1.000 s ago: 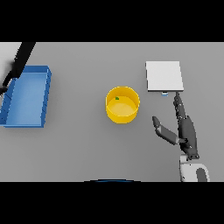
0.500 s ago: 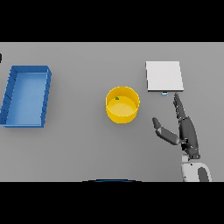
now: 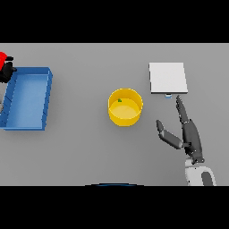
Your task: Pick up the red beaker and tilt it to pour out 1 green nut into yellow bowl. Pick up the yellow bowl and place it on the metallic measuring scale.
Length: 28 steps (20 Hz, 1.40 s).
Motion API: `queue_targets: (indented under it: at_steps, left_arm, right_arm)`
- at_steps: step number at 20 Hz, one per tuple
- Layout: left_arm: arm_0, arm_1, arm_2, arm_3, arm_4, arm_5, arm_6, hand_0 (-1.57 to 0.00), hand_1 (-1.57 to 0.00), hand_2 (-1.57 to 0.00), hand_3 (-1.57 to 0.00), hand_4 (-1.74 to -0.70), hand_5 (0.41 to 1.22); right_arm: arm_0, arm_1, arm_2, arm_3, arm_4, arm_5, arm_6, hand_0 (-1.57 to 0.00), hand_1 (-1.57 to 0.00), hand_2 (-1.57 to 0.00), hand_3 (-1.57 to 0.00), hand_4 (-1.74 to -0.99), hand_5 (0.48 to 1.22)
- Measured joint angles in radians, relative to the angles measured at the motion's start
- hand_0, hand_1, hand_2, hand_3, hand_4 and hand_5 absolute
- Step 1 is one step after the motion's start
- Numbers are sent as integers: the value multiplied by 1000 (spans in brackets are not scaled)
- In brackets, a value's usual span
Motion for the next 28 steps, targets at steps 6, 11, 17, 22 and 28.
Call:
queue_targets:
  at_steps: [6,11,17,22,28]
  left_arm:
    - [78,5,-55,-21,46,89,-2,-1571,-1571,-1571,-1546,-1741,1039]
    - [57,20,-130,11,68,61,-1,-1457,-1180,-1187,-1129,-1229,803]
    - [82,118,-162,-108,213,-156,-1,-381,-309,-313,-295,-851,698]
    - [74,119,-166,-115,245,-151,-17,-124,-100,-102,-96,-791,674]
    - [61,105,-139,-99,249,-120,-75,-32,-26,-26,-24,-780,679]
  right_arm:
    - [7,-9,-2,-15,4,-3,-7,1,1,1,1,-1203,663]
    - [1,-5,1,-10,8,-5,-6,1,1,1,1,-1188,663]
    - [28,-4,8,-27,16,-9,-16,1,1,1,1,-1187,667]
    - [11,8,19,-18,25,-9,29,1,1,1,1,-1193,660]
    - [-12,-30,45,-27,82,6,31,1,1,1,1,-1162,694]
